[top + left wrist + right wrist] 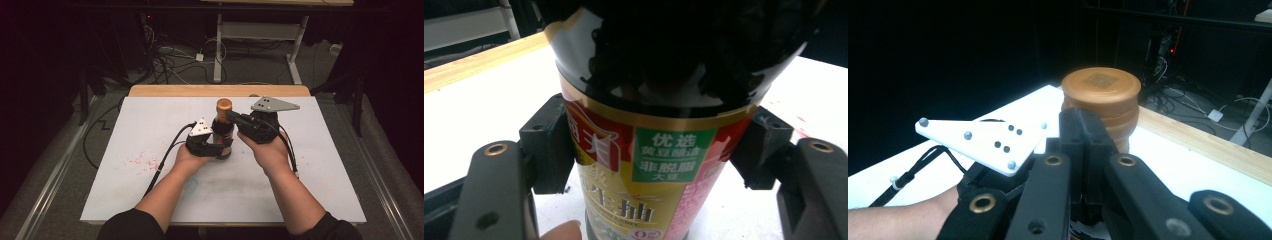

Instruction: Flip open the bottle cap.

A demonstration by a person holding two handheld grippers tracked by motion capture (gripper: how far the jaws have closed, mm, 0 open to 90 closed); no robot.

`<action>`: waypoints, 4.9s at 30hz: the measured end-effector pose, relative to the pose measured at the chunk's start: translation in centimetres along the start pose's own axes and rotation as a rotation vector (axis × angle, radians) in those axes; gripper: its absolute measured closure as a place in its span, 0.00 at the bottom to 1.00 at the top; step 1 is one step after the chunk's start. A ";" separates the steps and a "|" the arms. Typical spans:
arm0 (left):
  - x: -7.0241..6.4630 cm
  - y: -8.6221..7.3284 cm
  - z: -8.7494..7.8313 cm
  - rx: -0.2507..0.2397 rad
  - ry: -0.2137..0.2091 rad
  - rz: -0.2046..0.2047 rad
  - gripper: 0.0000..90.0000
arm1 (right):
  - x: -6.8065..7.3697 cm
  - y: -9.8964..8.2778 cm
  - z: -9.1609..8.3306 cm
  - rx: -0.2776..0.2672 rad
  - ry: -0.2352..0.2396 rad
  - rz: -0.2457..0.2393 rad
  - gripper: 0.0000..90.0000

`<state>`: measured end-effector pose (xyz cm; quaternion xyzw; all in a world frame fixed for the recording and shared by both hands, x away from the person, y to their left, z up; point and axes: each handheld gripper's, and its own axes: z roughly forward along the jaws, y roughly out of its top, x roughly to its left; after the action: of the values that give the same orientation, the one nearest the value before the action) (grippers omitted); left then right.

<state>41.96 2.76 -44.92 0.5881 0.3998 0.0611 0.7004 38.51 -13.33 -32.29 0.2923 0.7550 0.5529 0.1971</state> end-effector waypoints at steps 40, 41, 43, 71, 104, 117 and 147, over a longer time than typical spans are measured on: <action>-0.2 -0.8 -0.1 -0.047 0.003 0.053 0.34 | 0.4 1.4 0.0 0.015 -0.048 0.012 1.00; -0.2 -0.8 -0.1 -0.047 0.003 0.053 0.34 | 0.4 1.9 -0.5 -0.029 -0.049 0.022 1.00; -0.3 -1.0 -0.1 -0.045 -0.013 0.075 0.34 | 0.7 3.6 -1.3 -0.073 -0.053 0.014 1.00; 0.0 -0.7 -0.1 -0.046 0.001 0.028 0.32 | -0.1 -1.0 -1.4 0.012 -0.005 0.024 1.00; -0.1 -0.8 -0.1 -0.054 0.000 0.030 0.32 | 0.2 0.5 -0.1 0.048 -0.003 0.045 1.00; -0.1 -0.9 -0.1 -0.059 0.002 0.029 0.32 | 0.1 0.6 0.0 0.042 -0.005 0.052 1.00; 0.0 -0.9 -0.1 -0.065 0.004 0.022 0.32 | 0.1 1.1 0.0 0.011 -0.012 0.041 1.00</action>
<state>41.53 2.58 -45.67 0.5691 0.3924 0.0828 0.7178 38.69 -13.00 -31.22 0.3122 0.7507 0.5508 0.1888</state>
